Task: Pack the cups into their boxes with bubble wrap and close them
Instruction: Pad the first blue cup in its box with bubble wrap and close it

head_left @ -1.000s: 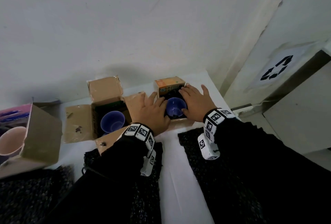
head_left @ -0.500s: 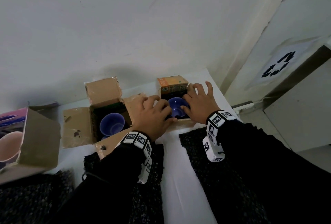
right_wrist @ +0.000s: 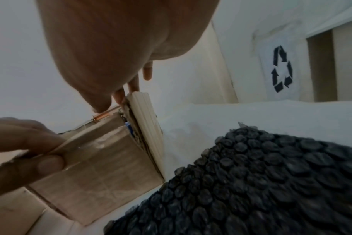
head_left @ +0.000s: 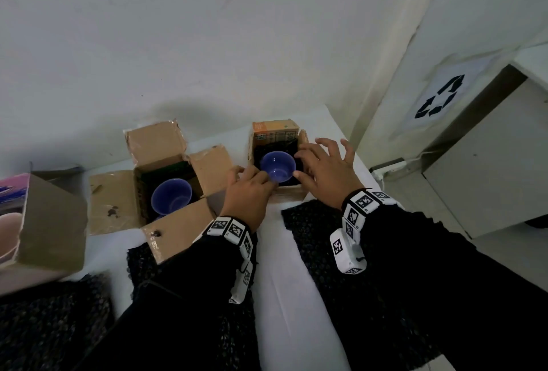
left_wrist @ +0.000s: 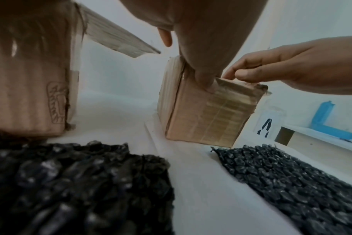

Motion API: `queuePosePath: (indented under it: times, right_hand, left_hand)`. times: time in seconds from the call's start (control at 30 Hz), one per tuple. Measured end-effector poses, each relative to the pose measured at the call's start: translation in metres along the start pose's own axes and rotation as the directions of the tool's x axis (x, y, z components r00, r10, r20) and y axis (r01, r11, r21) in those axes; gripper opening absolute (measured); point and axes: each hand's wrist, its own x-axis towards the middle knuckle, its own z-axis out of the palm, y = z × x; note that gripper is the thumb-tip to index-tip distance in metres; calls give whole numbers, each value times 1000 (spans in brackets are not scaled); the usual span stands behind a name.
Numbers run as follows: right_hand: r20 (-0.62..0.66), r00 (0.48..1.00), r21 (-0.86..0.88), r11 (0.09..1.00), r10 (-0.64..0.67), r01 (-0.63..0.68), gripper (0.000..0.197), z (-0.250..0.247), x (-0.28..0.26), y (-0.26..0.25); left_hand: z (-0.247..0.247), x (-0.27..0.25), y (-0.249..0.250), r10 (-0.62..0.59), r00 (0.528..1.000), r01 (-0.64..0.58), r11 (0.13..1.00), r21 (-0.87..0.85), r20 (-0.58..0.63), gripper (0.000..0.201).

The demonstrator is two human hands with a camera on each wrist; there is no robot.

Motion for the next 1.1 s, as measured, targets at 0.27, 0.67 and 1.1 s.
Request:
queuePosePath:
  times: [0.27,0.67,1.1]
  right_hand:
    - [62,965,168,950,257,-263,34,-1,-63,27]
    - [381,793,93,834,475,-544,29,6,-124,43]
    - [309,942,769,549,129,-327,43,-88,-83,17]
  left_hand:
    - [-14,2,24,-180,981,180,984,16,72,53]
    - [-16,-43,68,-150,988,143,983,-116,-47,55]
    - [-65,-36,60,-257,953,294,913,-283,162,59]
